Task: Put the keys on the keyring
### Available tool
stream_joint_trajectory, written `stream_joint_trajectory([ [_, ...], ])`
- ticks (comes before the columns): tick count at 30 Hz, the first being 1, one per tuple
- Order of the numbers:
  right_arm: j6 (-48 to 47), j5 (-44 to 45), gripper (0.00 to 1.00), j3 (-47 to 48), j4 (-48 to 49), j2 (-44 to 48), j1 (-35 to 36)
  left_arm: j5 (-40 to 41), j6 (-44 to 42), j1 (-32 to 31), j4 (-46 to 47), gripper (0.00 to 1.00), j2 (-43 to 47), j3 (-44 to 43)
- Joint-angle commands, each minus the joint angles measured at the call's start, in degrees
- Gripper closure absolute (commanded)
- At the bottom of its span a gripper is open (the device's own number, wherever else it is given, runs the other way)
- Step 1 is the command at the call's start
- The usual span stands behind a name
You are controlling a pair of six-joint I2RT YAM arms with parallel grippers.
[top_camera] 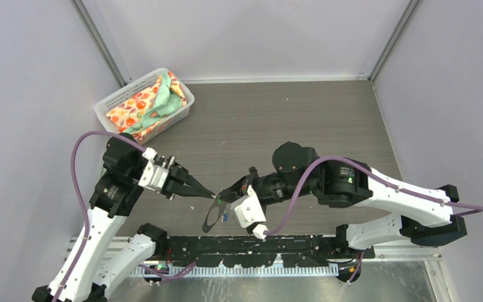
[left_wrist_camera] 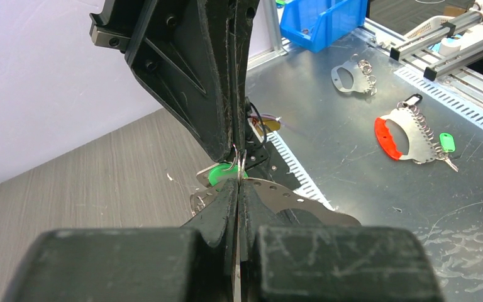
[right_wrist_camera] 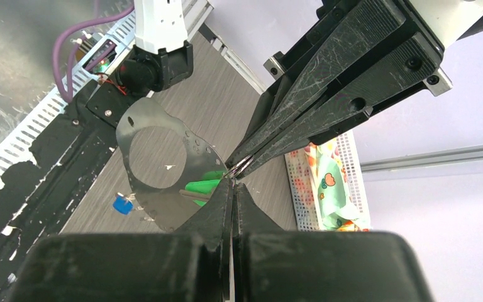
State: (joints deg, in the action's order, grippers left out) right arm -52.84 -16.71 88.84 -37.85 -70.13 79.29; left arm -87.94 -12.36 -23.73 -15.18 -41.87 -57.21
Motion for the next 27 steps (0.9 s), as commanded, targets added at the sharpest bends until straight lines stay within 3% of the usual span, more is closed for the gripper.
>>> stream_joint_trajectory([
  [1, -0.6, 0.4, 0.99, 2.9, 1.0, 0.0, 0.6, 0.9, 0.7, -0.3, 2.1, 1.0, 0.5, -1.0],
  [27, -0.5, 0.8, 0.99, 5.8, 1.3, -3.0, 1.0, 0.6, -0.5, -0.3, 2.3, 1.0, 1.6, 0.2],
])
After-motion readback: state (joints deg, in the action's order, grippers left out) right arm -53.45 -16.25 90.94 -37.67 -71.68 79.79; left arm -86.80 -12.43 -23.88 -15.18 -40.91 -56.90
